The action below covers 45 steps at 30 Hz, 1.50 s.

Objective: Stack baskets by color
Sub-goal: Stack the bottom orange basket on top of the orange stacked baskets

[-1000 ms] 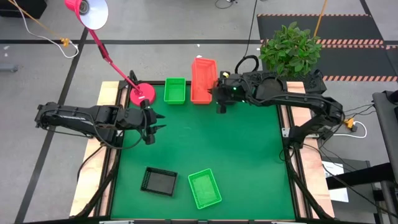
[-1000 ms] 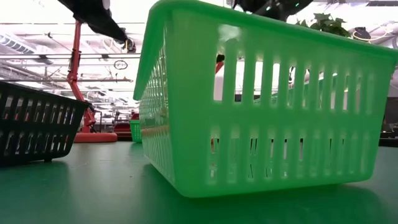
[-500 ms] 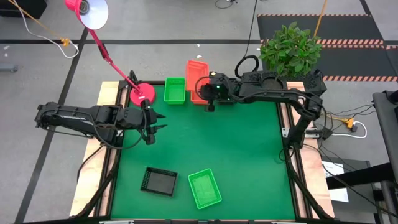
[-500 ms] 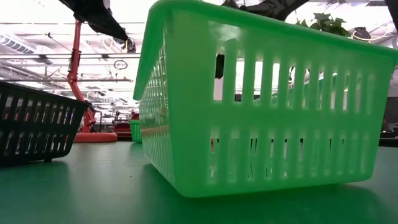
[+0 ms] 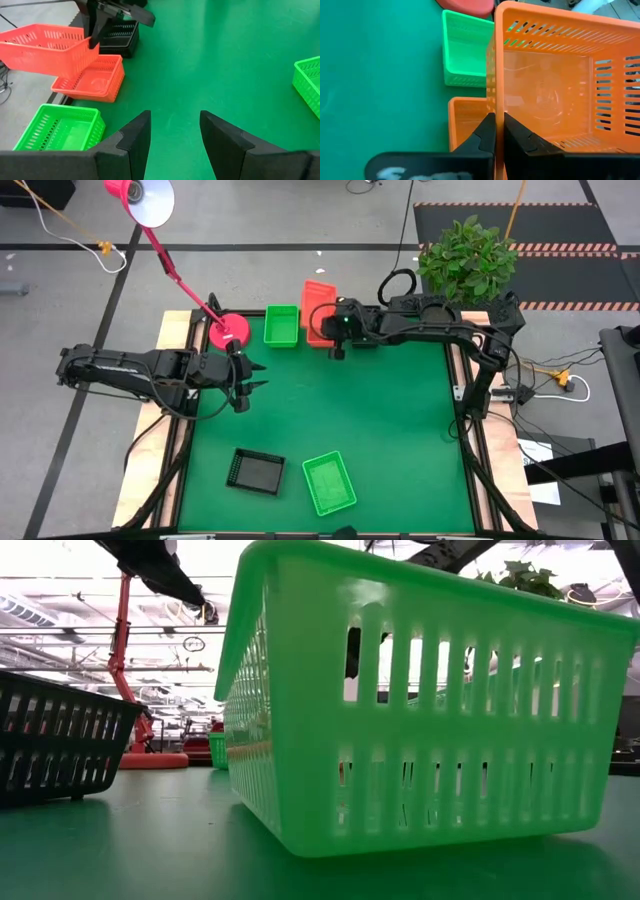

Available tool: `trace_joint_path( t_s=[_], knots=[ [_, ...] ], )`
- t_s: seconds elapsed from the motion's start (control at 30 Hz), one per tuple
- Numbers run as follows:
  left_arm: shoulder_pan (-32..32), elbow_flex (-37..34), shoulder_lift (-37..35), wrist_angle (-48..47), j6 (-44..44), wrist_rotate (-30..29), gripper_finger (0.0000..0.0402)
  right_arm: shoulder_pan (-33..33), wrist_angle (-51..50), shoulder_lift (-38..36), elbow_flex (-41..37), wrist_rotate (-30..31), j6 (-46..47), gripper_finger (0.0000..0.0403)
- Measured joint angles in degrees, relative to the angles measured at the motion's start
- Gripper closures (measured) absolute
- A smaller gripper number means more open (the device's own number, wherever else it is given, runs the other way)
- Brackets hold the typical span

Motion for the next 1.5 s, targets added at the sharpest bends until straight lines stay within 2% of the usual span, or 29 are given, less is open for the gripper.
trace_joint_path(
  t_s=[0.33,0.53,1.5],
  knots=[
    [0.00,0.00,0.00,0.01,0.01,-0.02,0.0229,-0.44,0.06,0.00,0.00,-0.04,2.73,0.0395],
    [0.00,0.00,0.00,0.01,0.01,-0.02,0.0229,-0.42,0.64,0.00,-0.02,-2.90,3.02,0.0395],
    [0.00,0.02,0.00,-0.69,0.01,-0.04,0.0229,-1.64,-3.02,0.00,-0.07,-2.82,4.31,0.0395]
  ],
)
